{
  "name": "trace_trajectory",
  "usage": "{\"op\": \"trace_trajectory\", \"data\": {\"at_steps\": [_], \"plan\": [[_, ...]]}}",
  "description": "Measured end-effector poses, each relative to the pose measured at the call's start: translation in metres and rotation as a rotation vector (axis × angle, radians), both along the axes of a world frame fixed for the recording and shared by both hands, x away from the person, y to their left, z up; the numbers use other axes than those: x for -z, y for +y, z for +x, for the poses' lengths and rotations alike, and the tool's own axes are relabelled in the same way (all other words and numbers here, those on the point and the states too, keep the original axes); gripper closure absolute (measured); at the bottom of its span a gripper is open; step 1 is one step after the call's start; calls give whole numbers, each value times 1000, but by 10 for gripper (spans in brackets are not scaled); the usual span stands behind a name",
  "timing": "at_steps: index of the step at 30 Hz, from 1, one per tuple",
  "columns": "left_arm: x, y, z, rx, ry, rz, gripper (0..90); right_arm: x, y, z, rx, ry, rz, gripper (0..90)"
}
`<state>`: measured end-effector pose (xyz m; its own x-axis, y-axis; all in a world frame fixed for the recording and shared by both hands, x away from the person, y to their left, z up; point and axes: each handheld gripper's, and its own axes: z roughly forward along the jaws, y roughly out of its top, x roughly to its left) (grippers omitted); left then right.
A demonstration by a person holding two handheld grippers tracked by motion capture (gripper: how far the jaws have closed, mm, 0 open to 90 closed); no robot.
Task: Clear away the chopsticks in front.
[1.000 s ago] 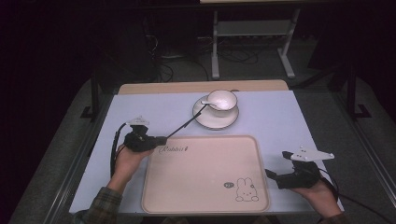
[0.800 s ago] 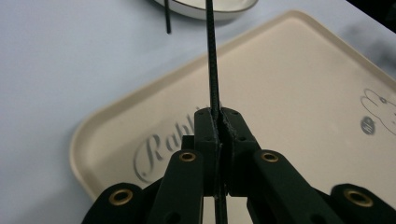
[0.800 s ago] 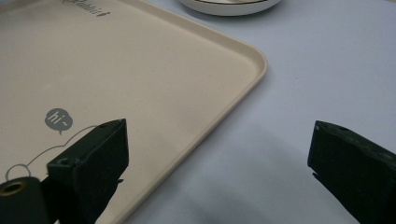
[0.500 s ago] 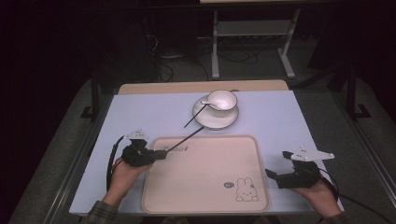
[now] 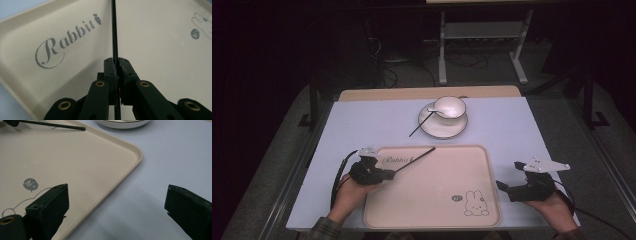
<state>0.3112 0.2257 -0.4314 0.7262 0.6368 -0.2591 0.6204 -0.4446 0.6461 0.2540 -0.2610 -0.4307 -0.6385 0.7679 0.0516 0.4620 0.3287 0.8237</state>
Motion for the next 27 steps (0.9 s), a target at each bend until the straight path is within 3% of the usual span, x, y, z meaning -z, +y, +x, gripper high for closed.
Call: {"op": "trace_trajectory", "data": {"at_steps": [5, 21, 23, 27], "plan": [[7, -3, 1, 9, 8, 53, 842, 0, 0, 0, -1, -1, -2, 47], [7, -3, 1, 4, 10, 52, 813, -1, 1, -1, -3, -3, -3, 47], [5, -3, 2, 6, 5, 47, 787, -1, 1, -1, -3, -3, -3, 47], [-5, -8, 10, 20, -37, 53, 611, -1, 1, -1, -3, -2, -4, 47]]}}
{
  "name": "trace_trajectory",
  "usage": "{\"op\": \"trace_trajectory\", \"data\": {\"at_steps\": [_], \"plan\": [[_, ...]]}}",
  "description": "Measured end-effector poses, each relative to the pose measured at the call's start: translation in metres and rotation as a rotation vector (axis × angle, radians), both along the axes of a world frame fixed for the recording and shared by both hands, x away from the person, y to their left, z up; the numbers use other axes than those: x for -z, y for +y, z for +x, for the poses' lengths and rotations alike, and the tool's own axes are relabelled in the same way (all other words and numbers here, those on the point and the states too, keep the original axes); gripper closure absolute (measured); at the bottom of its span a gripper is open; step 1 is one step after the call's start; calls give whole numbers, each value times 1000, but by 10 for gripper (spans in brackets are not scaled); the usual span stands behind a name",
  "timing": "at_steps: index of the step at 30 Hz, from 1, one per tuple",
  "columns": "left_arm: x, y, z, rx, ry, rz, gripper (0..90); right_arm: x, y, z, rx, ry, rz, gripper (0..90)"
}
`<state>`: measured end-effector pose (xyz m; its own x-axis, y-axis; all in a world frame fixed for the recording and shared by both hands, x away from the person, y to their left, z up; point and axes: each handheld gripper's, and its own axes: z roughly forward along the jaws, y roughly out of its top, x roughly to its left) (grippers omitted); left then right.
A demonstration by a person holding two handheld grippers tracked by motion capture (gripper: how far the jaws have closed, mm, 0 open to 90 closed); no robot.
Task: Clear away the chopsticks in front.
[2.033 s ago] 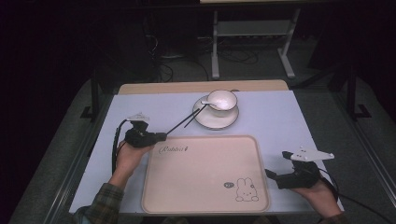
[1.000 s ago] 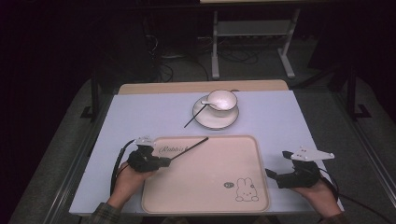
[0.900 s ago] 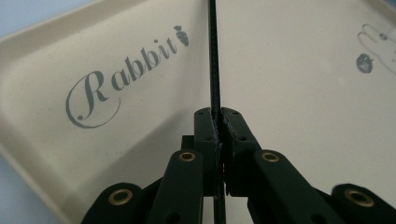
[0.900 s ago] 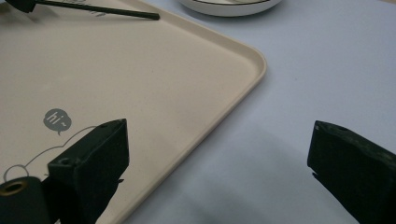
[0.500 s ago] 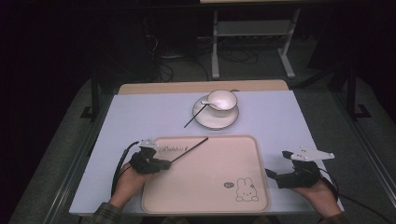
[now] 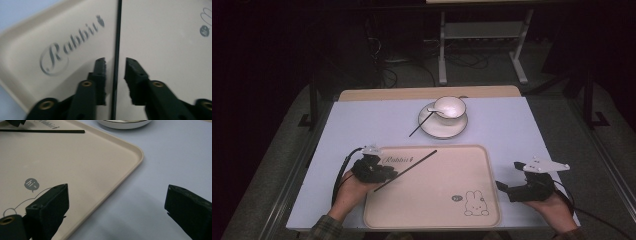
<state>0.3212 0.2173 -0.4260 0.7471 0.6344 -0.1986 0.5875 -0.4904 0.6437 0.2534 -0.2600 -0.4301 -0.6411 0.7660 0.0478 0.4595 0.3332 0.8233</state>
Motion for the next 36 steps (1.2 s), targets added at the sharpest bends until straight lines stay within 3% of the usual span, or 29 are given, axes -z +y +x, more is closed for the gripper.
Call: {"op": "trace_trajectory", "data": {"at_steps": [2, 3, 6, 11, 12, 15, 23, 29, 33, 35, 36], "plan": [[-4, -5, 7, -5, -8, 4, 485, 0, 0, 0, -2, 0, -1, 47], [-6, -6, 11, 1, -8, 3, 485, 0, 0, 0, -1, 1, 0, 47], [-9, -12, 22, 0, -8, -4, 292, 0, 1, 1, 0, 2, 1, 47], [-21, -24, 50, 6, -23, -11, 149, 0, 1, 1, 0, 2, 1, 47], [-21, -24, 50, 6, -23, -11, 144, 0, 1, 1, 0, 2, 1, 47], [-30, -36, 70, 8, -45, -15, 125, 0, 1, 1, 0, 5, 2, 47], [-39, -56, 104, 10, -82, -18, 111, 0, 0, 1, -1, 2, 6, 47], [-36, -71, 130, 0, -111, -13, 121, 0, -1, 1, -1, 1, 9, 47], [-33, -79, 145, -6, -147, -8, 179, -1, -1, 1, -1, 0, 12, 47], [-30, -83, 152, -14, -151, -11, 296, -1, -1, 1, -1, -1, 15, 48], [-29, -84, 154, -22, -148, -9, 296, -1, -1, 1, -1, -1, 15, 48]]}}
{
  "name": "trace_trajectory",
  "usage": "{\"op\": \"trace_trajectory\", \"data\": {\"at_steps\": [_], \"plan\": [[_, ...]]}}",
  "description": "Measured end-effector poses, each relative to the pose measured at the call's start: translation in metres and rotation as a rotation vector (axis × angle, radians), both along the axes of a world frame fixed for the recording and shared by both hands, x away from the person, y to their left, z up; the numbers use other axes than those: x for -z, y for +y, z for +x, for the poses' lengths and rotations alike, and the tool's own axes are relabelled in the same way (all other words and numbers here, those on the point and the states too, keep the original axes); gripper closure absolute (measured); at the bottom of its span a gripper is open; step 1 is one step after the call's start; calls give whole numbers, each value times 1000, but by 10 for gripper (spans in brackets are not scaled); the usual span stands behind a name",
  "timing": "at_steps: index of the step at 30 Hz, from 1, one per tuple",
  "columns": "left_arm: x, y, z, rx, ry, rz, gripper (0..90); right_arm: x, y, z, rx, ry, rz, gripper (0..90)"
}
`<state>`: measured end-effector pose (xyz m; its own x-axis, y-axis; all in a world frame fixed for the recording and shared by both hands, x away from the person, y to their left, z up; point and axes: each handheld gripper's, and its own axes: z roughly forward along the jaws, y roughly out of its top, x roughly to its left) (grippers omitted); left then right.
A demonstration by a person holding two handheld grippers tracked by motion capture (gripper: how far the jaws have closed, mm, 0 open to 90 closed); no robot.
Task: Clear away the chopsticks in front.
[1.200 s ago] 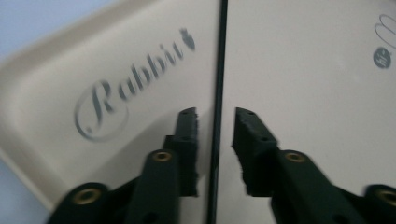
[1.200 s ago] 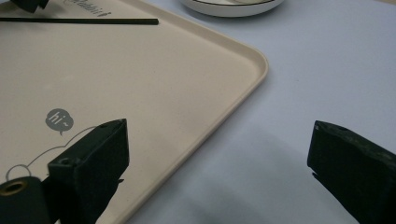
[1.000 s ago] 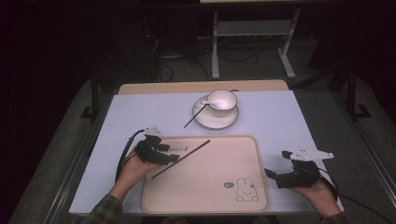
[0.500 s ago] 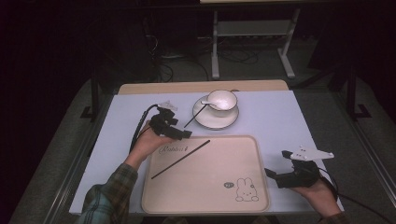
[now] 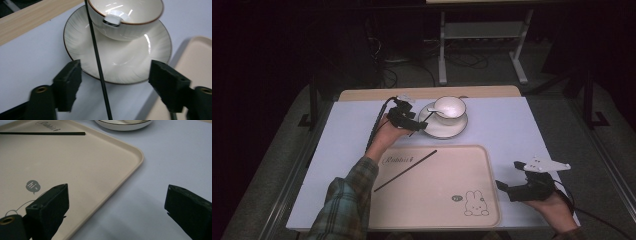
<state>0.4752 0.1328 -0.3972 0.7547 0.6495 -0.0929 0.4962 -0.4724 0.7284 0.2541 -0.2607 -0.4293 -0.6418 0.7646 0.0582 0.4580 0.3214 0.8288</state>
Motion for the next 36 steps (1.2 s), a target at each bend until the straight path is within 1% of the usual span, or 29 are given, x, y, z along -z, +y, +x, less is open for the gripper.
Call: {"op": "trace_trajectory", "data": {"at_steps": [4, 5, 6, 7, 10, 11, 12, 15, 16, 18, 20, 28, 33, 36], "plan": [[8, -7, 11, -25, -3, 13, 436, 0, -1, 0, -2, -3, 4, 48], [12, -10, 15, -42, -6, 16, 513, 0, -1, 0, -3, -2, 6, 48], [12, -10, 15, -42, -6, 16, 540, 0, -1, 0, -3, -2, 6, 48], [15, -12, 17, -49, -9, 14, 540, 0, -1, 0, -3, -2, 7, 48], [20, -16, 21, -56, -13, 21, 608, 0, -1, 0, -4, -1, 10, 48], [21, -17, 22, -60, -14, 26, 644, 0, -1, 0, -4, 0, 11, 48], [23, -19, 22, -59, -18, 35, 644, 0, -1, 0, -4, 0, 11, 48], [26, -24, 24, -67, -29, 56, 704, 0, -1, 0, -4, -1, 12, 48], [26, -25, 24, -71, -31, 61, 704, 0, -1, 0, -4, -1, 12, 48], [28, -27, 24, -77, -40, 73, 735, 0, -2, 0, -3, -1, 13, 48], [29, -28, 24, -86, -44, 93, 754, -1, -2, 0, -2, -1, 14, 48], [31, -29, 24, -122, -45, 94, 842, -1, -2, -1, -2, -1, 15, 48], [30, -27, 25, -141, -43, 78, 851, -1, -2, -1, 0, -1, 16, 48], [26, -24, 25, -144, -40, 67, 852, -1, -2, -1, 0, -1, 16, 48]]}}
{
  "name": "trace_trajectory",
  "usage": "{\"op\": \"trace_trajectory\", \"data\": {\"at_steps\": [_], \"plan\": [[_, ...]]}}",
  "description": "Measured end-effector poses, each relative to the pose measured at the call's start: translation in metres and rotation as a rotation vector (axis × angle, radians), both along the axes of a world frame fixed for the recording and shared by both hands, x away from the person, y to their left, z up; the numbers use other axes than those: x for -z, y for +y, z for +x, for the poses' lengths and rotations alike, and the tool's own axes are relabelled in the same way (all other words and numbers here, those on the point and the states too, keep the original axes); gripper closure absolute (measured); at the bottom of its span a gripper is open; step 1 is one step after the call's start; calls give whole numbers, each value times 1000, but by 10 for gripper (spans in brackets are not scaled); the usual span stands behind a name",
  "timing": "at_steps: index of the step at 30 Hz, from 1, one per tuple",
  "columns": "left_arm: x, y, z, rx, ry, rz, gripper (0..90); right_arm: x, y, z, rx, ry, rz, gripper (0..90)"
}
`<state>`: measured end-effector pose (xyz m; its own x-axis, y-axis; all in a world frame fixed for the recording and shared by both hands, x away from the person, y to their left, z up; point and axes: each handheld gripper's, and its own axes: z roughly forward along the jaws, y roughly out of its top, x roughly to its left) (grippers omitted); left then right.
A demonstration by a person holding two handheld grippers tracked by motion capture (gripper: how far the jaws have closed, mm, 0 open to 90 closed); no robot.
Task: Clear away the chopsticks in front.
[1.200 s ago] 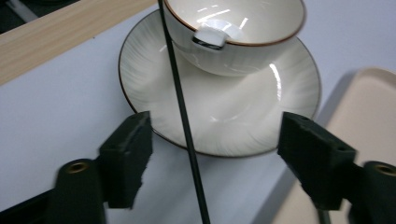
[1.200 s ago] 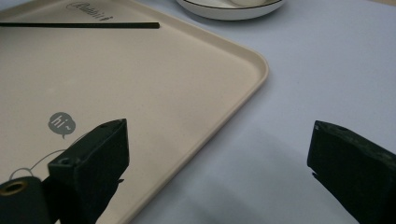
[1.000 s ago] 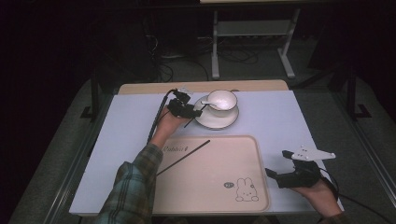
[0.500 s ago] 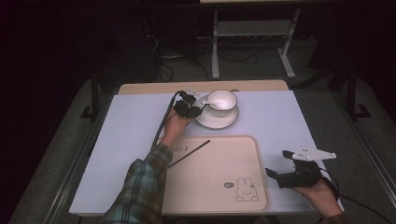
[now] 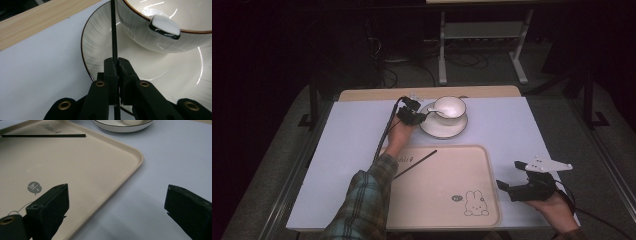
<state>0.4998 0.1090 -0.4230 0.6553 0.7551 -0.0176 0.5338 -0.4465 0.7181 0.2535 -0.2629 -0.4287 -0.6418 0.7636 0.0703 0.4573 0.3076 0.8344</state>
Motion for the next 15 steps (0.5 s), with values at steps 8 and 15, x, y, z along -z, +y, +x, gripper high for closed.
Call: {"op": "trace_trajectory", "data": {"at_steps": [8, 15], "plan": [[-17, 20, -11, -2, 13, 8, 852, 0, 0, 0, 1, -1, -1, 48], [-30, 49, -30, -7, 25, -23, 852, 0, 0, 0, 3, -1, -6, 49]]}}
